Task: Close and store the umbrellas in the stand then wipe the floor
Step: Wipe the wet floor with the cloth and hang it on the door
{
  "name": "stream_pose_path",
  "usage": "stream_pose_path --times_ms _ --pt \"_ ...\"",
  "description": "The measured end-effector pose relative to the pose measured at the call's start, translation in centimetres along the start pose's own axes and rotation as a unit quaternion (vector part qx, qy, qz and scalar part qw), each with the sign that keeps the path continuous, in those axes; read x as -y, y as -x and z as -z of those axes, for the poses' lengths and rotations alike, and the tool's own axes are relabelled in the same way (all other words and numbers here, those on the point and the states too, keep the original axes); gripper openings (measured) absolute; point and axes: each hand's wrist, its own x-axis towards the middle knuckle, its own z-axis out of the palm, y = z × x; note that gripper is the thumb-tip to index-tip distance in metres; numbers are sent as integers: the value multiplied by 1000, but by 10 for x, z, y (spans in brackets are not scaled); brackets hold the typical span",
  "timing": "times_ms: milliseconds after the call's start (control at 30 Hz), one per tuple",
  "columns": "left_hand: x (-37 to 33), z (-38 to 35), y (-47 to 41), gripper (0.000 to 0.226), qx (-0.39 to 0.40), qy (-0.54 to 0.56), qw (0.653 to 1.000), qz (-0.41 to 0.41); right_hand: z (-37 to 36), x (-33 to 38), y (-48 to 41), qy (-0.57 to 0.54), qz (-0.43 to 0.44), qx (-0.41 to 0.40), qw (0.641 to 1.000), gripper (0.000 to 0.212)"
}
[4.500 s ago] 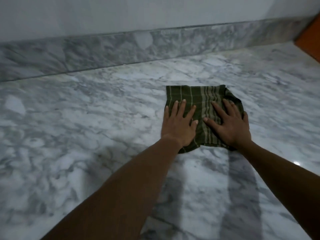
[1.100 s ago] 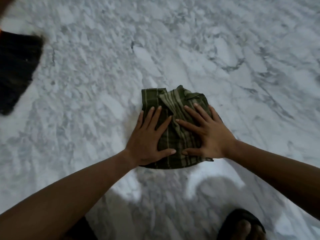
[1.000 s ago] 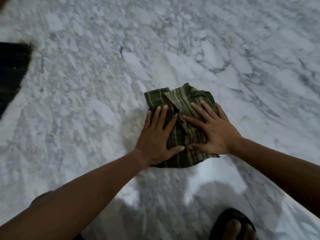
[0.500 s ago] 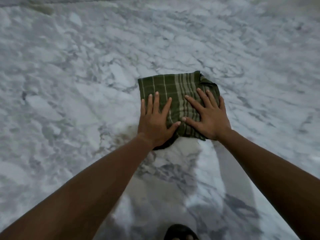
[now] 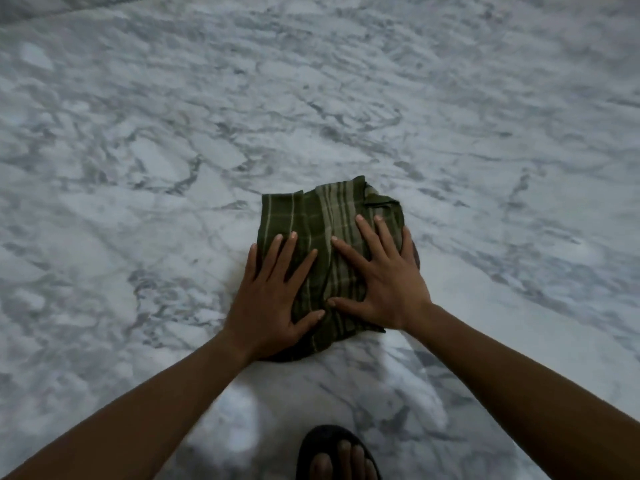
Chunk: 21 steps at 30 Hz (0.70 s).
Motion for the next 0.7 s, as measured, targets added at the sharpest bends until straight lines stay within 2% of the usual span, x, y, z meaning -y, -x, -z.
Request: stream_pose_path --times_ms 133,300,467,700 --pt "16 -3 43 90 -10 2 1000 10 -7 30 -1 7 78 1 997 99" --pt "26 0 23 99 -22 -13 999 30 -2 21 -19 6 97 8 995 97" --pt "26 8 -45 103 -17 -41 997 67 9 -31 -47 -6 17 11 1000 93" --pt "-18 12 -169 98 -6 -21 999 40 18 -123 -66 -34 -104 -35 993 86"
